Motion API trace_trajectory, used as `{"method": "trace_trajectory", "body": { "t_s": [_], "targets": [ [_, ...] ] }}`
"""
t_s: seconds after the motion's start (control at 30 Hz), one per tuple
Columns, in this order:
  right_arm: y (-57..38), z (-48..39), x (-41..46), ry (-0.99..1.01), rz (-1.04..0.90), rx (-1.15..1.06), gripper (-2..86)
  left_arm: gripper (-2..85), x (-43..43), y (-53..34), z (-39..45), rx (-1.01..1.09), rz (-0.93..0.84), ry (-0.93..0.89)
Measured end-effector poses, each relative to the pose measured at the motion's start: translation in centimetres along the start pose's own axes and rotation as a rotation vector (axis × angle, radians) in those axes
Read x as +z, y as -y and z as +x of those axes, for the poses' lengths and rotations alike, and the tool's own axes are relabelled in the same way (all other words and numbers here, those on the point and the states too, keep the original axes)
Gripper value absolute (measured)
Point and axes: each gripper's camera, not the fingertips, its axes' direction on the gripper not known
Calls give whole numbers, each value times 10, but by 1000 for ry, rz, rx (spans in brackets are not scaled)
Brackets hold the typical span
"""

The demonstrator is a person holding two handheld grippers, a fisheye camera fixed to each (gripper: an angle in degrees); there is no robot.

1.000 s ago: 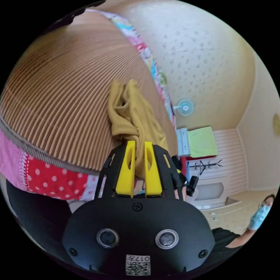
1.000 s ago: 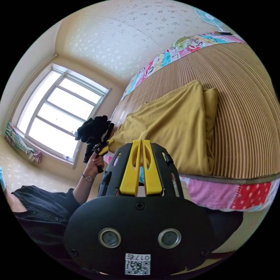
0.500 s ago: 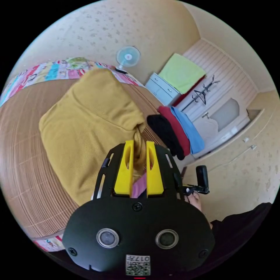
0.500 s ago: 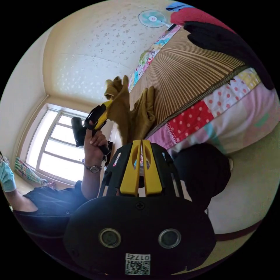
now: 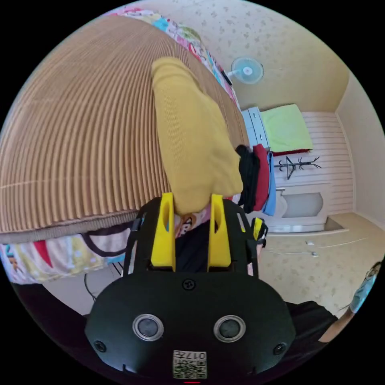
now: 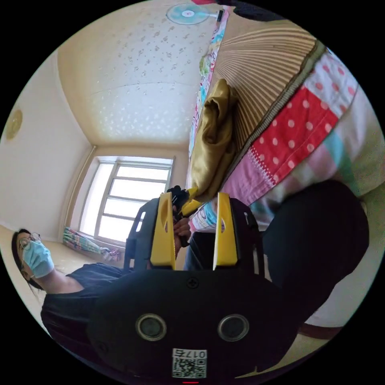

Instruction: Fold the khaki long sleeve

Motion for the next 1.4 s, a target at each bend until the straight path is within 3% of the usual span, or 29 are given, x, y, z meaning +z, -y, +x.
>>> {"method": "trace_trajectory", "body": {
  "t_s": [0.07,0.2,0.33,0.43,0.6,0.67,0.8,0.93,1.13,1.23,1.3,1.4],
  "targets": [
    [-1,2,7,52,-8,40,190,67,9,-10,-4,1,-33,-15],
    [-4,-6,21,122,18,55,240,60,5,-34,16,94,-79,-120],
    [2,-6,39,166,36,65,230,54,-3,-90,61,232,-174,-172],
    [6,1,54,306,43,123,212,44,-12,-129,84,359,-239,-149],
    [55,-93,49,198,-10,-161,186,75,-54,-157,98,505,-216,-164],
    [85,-143,33,121,-5,-287,179,79,-72,-166,98,521,-162,-71],
    [140,-242,-46,33,137,-499,161,86,-83,-168,84,463,-124,-27],
    [168,-286,-141,-11,301,-595,144,87,-87,-162,66,385,-83,-70],
    [171,-228,-265,-185,537,-383,112,88,-67,-152,50,299,-65,-85],
    [150,-161,-294,-360,644,-29,93,88,-43,-146,51,273,-87,-98],
    [129,-134,-301,-208,657,-22,88,88,-29,-143,55,263,-97,-102],
    [95,-146,-298,-253,710,44,77,89,-8,-139,62,247,-98,-111]
  ]
}}
